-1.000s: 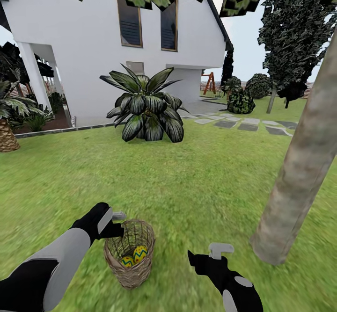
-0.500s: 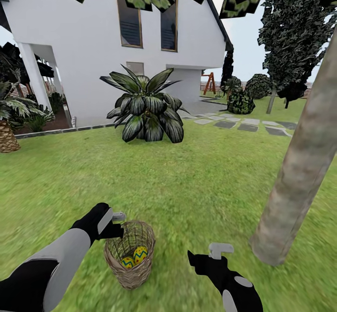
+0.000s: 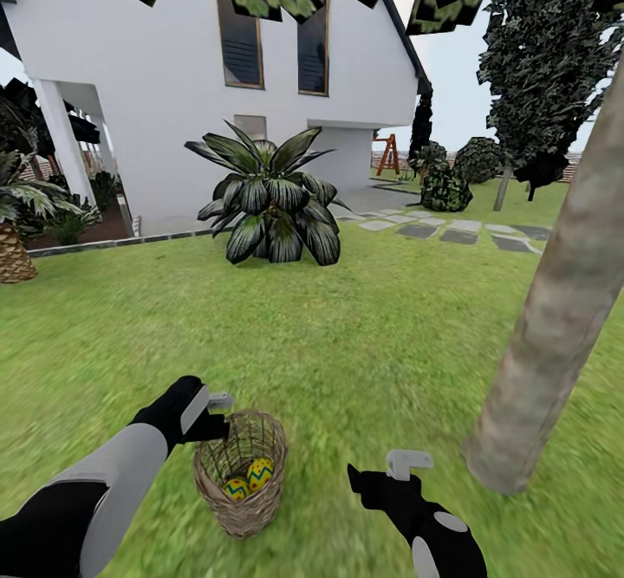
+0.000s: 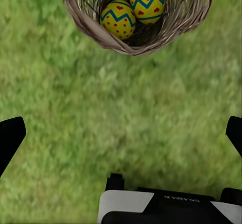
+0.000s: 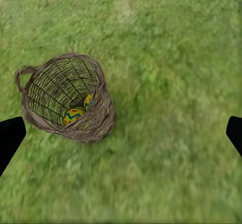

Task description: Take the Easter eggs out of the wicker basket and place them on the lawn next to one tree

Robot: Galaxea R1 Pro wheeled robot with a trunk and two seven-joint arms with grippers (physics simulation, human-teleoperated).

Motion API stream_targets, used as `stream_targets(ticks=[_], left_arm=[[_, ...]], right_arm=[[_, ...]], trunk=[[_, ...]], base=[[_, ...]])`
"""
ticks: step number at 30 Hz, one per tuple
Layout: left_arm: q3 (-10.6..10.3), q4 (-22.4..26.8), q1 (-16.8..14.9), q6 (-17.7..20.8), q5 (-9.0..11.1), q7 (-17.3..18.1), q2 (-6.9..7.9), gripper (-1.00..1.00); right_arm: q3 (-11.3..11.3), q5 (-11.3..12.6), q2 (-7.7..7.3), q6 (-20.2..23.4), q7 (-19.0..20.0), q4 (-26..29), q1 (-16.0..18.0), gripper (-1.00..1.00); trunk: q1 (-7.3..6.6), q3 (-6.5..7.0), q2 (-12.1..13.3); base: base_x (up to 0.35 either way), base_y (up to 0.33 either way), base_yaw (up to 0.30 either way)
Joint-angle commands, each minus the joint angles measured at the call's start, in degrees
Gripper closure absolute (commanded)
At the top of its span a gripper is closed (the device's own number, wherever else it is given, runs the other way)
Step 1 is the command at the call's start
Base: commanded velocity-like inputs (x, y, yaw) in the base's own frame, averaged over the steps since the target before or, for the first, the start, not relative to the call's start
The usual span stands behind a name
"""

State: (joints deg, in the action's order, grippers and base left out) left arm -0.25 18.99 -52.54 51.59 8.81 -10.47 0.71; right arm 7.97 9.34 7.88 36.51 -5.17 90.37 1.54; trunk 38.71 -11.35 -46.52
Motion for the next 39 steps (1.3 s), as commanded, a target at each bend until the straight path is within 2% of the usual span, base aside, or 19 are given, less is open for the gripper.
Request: stream_targets(ticks=[1, 13, 24, 32, 39], left_arm=[[-0.03, 0.08, -0.03, 0.21, 0.61, -0.45, 0.02, -1.00], [-0.03, 0.08, -0.01, 0.26, 0.60, -0.26, 0.07, -1.00], [-0.02, 0.08, -0.01, 0.33, 0.60, -0.17, 0.08, -1.00], [-0.02, 0.08, -0.01, 0.27, 0.60, -0.25, 0.08, -1.00], [-0.02, 0.08, -0.01, 0.26, 0.60, -0.25, 0.08, -1.00]], right_arm=[[0.07, 0.59, 0.00, 0.22, -0.54, 0.07, 0.05, -1.00], [0.11, 0.59, 0.01, 0.15, -0.37, 0.07, 0.05, -1.00], [0.20, 0.59, -0.03, 0.20, -0.51, 0.07, 0.05, -1.00], [0.20, 0.59, -0.03, 0.20, -0.54, 0.07, 0.05, -1.00], [0.20, 0.59, -0.02, 0.16, -0.54, 0.07, 0.05, -1.00]], trunk=[[0.03, -0.09, -0.07], [0.03, 0.20, -0.07], [0.03, 0.23, -0.07], [0.03, 0.27, -0.07], [0.03, 0.64, -0.07]], base=[[0.190, 0.000, 0.000], [0.231, 0.106, -0.085], [0.019, 0.044, -0.010], [0.085, 0.214, -0.018], [0.134, 0.215, -0.163]])
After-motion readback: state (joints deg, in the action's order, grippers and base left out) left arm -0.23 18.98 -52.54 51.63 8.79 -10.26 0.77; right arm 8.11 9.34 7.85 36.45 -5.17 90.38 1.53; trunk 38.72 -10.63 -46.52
